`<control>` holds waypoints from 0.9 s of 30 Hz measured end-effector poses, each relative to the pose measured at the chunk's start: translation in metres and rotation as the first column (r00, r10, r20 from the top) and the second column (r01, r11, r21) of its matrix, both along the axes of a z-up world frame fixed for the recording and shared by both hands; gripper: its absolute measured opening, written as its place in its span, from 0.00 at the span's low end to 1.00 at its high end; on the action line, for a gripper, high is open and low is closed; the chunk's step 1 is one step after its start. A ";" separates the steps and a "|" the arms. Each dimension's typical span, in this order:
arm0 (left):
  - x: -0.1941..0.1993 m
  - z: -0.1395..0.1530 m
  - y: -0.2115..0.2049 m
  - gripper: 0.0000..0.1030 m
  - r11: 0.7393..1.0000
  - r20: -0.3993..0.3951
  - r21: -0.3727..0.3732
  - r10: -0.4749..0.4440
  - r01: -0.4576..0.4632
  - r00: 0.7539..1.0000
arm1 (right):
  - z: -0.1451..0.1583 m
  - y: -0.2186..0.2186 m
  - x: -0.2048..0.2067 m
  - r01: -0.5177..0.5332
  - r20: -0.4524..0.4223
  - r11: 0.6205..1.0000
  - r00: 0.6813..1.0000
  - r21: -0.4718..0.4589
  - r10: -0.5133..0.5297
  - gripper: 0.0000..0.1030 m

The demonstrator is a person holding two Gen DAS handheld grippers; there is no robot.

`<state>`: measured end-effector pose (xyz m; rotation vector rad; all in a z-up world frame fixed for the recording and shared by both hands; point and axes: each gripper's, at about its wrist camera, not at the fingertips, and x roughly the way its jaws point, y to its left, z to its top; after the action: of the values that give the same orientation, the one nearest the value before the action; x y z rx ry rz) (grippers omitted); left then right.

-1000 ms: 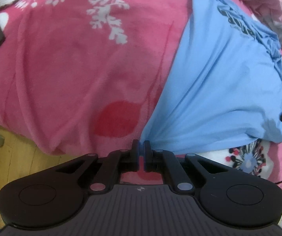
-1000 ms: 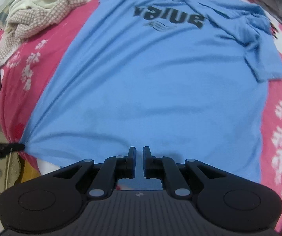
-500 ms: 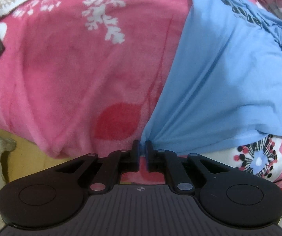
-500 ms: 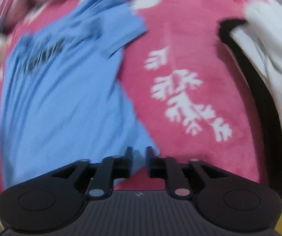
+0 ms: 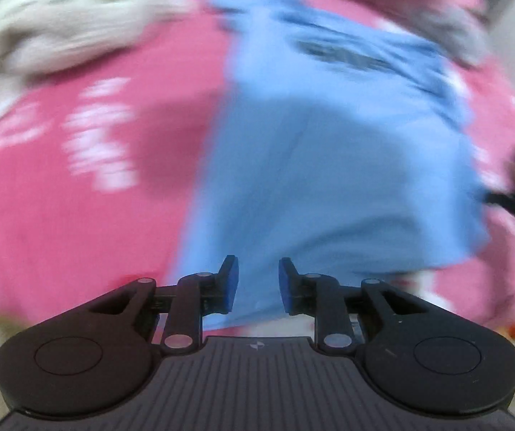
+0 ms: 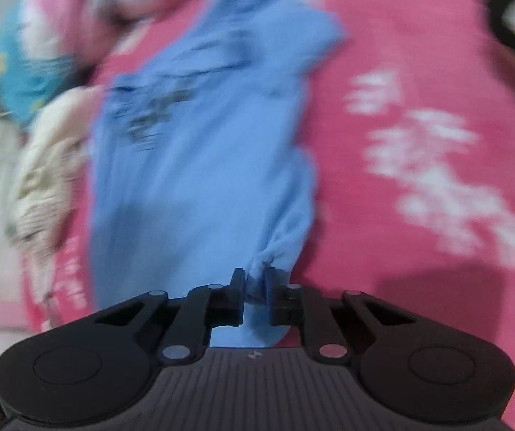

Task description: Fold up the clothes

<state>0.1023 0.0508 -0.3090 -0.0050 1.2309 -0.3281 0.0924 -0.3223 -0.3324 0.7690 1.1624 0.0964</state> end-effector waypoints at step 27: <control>-0.003 -0.041 -0.036 0.36 0.998 -0.135 0.065 0.014 -0.005 0.991 | 0.016 0.099 0.051 -0.409 0.102 0.701 0.820 -0.584 0.563 0.26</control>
<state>0.0990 0.0146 -0.3498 0.0228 1.3752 -0.2827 0.1431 -0.2235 -0.3166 -0.0841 1.0269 0.3017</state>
